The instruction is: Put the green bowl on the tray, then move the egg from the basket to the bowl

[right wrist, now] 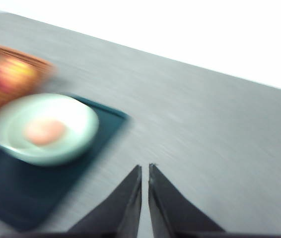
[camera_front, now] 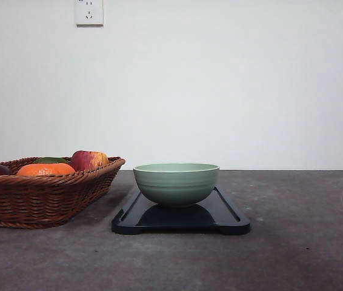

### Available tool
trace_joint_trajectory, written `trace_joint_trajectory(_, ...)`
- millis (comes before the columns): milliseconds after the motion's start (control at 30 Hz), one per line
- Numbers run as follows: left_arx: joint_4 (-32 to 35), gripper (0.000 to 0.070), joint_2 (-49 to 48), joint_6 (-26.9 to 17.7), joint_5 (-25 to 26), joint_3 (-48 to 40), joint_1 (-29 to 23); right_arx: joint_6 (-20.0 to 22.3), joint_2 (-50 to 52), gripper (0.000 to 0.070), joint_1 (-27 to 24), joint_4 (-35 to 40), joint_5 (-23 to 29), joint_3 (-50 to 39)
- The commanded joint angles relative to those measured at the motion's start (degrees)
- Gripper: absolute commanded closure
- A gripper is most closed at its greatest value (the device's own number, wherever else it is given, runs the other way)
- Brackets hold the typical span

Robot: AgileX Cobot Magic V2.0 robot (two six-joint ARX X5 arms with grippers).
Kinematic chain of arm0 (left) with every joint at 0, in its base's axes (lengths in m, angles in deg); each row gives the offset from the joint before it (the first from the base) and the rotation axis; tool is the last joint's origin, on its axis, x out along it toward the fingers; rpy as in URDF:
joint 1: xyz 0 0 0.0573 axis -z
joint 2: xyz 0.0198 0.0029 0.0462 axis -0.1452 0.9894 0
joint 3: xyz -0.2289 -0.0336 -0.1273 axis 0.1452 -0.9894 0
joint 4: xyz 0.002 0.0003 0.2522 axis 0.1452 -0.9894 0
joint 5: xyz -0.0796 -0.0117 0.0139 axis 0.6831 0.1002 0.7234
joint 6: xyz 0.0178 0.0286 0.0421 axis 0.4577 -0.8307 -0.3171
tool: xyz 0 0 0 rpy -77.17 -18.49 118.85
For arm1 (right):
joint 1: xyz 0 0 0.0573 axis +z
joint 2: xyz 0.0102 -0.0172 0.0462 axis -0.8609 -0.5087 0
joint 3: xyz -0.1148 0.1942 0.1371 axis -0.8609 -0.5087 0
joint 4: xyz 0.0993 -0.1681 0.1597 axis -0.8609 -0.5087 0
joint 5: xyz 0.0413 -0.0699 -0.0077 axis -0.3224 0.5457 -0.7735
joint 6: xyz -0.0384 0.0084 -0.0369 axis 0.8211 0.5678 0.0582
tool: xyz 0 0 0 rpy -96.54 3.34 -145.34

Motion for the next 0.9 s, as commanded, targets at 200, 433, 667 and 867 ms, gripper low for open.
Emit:
trace_joint_trajectory(200, 0.6, 0.0700, 0.0, -0.5, -0.1, -1.1, 0.0, 0.5, 12.3, 0.0684, -6.8, 16.1, 0.1, -16.4)
trace_joint_trajectory(433, 0.6, 0.0700, 0.0, -0.5, -0.1, -1.1, 0.0, 0.6, 23.4, 0.0685, -8.3, 14.1, 0.1, -22.4)
trace_joint_trajectory(667, 0.6, 0.0700, 0.0, -0.5, -0.1, -1.1, 0.0, 0.5, 27.4, 0.0685, -10.0, 11.5, 0.4, -22.4)
trace_joint_trajectory(867, 0.6, 0.0700, 0.0, -0.5, -0.1, -1.1, 0.0, 0.5, 27.4, 0.0685, -10.0, 11.7, 0.4, -22.4)
